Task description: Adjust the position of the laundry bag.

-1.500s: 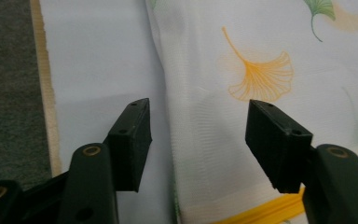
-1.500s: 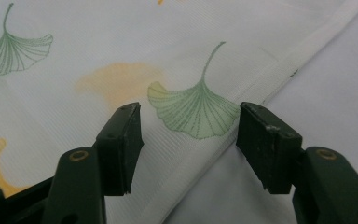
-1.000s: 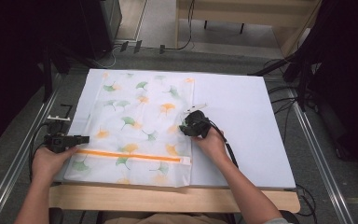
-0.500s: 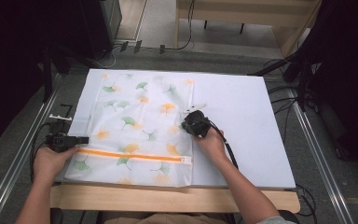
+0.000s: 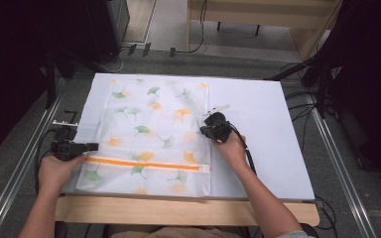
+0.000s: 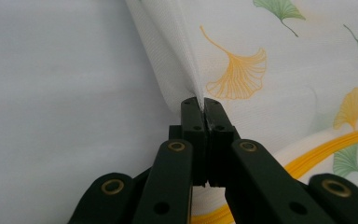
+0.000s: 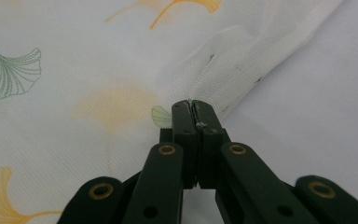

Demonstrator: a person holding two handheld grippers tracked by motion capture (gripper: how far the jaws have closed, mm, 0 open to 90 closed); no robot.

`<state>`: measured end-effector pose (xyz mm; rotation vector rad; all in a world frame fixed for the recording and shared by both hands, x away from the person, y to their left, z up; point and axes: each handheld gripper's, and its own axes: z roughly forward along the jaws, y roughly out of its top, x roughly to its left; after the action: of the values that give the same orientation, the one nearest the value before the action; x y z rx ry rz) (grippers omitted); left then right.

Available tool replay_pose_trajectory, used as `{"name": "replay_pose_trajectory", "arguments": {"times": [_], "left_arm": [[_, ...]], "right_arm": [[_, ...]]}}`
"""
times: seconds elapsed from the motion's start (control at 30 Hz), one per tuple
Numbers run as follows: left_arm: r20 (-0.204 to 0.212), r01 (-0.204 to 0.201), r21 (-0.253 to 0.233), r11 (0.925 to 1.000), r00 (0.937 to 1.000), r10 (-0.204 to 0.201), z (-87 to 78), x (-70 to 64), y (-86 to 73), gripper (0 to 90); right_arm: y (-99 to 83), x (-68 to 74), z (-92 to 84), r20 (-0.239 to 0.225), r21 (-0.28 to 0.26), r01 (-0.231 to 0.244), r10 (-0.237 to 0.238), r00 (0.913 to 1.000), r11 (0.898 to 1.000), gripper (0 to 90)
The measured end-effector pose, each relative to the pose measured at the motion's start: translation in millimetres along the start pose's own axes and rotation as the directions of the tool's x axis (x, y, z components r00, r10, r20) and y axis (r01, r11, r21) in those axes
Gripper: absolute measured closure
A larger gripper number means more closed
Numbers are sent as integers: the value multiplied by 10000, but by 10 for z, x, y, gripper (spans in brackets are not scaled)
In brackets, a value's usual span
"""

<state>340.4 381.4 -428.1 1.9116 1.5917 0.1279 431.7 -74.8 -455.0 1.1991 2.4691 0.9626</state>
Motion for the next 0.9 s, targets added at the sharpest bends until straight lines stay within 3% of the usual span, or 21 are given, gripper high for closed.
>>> {"name": "replay_pose_trajectory", "arguments": {"times": [0.33,0.6,0.9], "left_arm": [[431,-425,20,9991,9982,424,116,-254,65,897],[769,-913,192,9956,9930,896,293,-548,124,894],[1030,-1214,274,9922,9877,1180,421,-720,166,894]], "right_arm": [[-58,-297,-168,171,99,-448,446,9989,9989,900],[-153,-568,-309,441,28,-913,911,9949,9958,900],[-240,-774,-374,561,66,-1146,1140,9919,9934,900]]}}
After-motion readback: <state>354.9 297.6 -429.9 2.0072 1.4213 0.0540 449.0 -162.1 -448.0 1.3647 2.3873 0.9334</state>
